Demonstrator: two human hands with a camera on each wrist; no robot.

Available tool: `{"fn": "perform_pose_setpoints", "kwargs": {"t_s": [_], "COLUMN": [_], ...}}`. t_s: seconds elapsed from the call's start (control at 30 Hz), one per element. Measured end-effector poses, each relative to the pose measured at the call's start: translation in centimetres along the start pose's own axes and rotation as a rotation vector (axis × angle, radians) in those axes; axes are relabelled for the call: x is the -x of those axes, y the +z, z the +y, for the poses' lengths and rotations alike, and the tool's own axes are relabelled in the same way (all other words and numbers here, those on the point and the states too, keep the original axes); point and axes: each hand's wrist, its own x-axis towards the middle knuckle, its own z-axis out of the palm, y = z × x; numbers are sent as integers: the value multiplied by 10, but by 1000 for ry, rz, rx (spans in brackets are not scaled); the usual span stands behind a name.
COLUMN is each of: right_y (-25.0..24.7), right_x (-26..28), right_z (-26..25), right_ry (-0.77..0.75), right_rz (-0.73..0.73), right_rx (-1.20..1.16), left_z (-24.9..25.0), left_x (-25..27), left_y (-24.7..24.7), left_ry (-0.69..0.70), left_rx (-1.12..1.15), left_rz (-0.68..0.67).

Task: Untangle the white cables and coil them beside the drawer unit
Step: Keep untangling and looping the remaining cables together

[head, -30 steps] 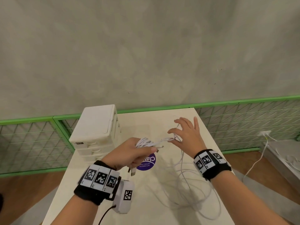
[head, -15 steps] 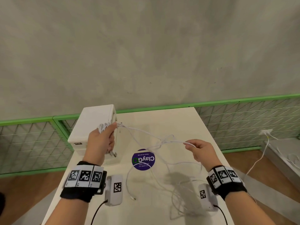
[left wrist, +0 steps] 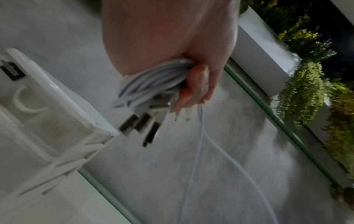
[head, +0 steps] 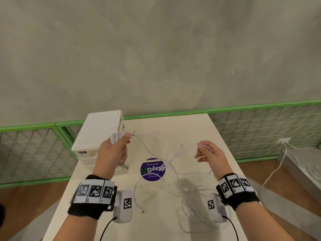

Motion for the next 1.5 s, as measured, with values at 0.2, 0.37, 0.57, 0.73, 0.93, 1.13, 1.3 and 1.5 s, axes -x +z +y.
{"fn": "perform_pose_setpoints", "kwargs": {"t_s": [0.2, 0.37, 0.57, 0.73, 0.93, 1.13, 1.3, 1.5], "right_y": [47, 67, 59, 66, 69, 71, 62, 71], "right_x": [10, 14, 2, 8, 11, 13, 11, 35], "right_z": [-27, -33, -31, -19, -19, -14, -5, -20], "right_ry": [51, -60, -111, -186, -175, -194, -243, -175], "right_rz": [-189, -148, 14, -25, -171, -210, -11, -214], "right_rx": [-195, 37, 146, 205, 107, 255, 433, 192], "left_z": [-17, -19, -8, -10, -27, -37, -37, -41], "left_x": [9, 26, 29, 28, 28, 26, 25, 20], "left_y": [36, 55, 49, 56, 60, 59, 61, 63], "left_ry": [-67, -128, -109, -118, -114, -145, -112, -137], "left_rx": [-177, -56, 220, -22, -204, -260, -91, 23], "left_rz": [-83, -254, -345, -371, -278, -289, -144, 56]}}
